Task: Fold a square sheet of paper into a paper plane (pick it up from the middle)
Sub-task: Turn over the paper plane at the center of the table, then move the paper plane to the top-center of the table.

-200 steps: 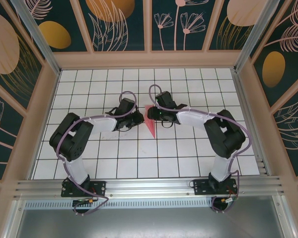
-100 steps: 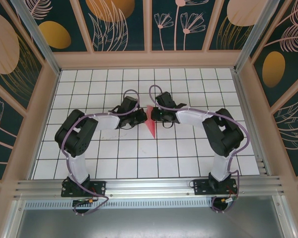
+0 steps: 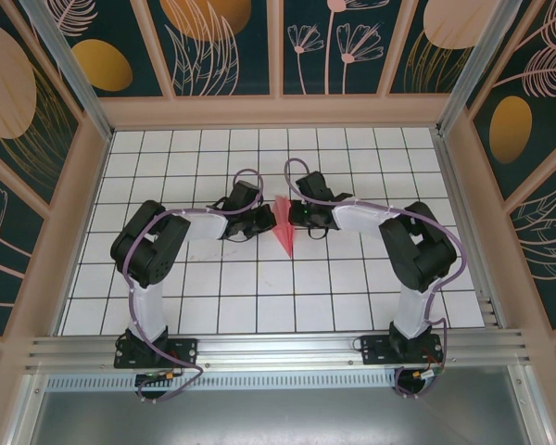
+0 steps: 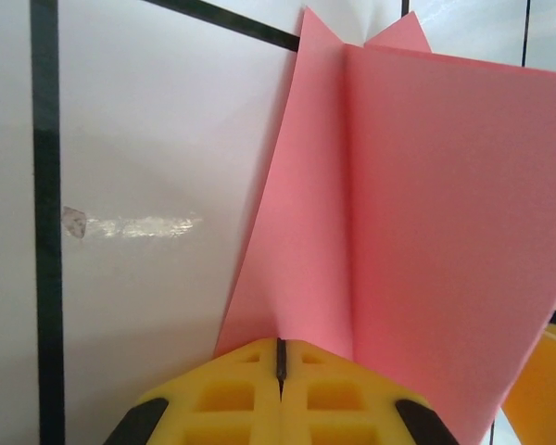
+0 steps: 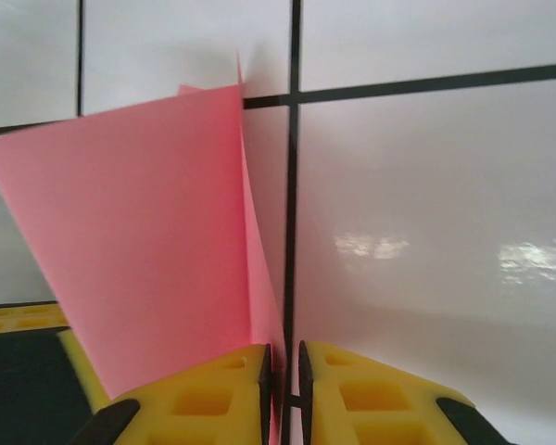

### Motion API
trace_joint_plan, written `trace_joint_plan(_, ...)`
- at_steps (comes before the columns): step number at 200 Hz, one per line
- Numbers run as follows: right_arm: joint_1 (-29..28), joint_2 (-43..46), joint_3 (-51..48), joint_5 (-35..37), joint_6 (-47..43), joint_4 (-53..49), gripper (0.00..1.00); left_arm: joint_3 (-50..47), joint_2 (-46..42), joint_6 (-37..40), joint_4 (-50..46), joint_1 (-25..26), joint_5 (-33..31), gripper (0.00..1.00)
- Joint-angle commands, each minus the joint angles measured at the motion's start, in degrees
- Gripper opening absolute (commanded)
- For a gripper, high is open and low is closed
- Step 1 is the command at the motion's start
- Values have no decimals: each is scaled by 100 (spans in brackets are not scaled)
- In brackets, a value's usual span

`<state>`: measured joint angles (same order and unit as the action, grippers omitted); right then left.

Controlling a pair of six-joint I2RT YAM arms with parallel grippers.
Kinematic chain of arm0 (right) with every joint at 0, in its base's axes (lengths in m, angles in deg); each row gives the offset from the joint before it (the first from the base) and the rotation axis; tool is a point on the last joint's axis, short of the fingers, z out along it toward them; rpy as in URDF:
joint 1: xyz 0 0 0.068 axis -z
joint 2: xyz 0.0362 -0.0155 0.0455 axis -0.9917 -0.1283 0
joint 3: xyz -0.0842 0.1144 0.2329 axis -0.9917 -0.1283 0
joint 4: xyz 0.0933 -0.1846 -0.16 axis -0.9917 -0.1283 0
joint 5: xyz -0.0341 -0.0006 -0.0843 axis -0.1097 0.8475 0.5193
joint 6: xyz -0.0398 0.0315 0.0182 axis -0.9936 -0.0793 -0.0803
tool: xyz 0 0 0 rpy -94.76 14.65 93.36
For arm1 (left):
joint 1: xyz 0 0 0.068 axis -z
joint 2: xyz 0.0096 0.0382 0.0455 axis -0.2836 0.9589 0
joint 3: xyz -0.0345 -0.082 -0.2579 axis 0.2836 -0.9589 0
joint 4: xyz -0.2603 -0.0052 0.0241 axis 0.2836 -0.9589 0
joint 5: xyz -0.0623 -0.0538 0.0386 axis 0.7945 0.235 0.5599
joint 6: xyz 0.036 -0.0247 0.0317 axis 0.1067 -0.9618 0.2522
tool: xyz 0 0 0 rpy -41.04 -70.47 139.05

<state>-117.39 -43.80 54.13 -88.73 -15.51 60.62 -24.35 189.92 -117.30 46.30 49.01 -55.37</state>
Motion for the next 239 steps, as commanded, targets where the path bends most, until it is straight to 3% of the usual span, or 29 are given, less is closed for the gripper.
trace_joint_plan(1, 96, -61, -159, 123, 94, -66, 19, 111, 111, 67, -233, -19, -45, 4)
trace_joint_plan(103, 207, -426, 14, 59, -18, -356, 19, 109, 188, 49, -378, -19, -117, 2)
trace_joint_plan(163, 200, 675, -261, -620, -148, 147, 28, 117, 128, 25, -392, -21, -82, 3)
trace_joint_plan(239, -159, 846, -392, -848, -268, 32, 21, 103, 83, 21, -383, -19, -56, 4)
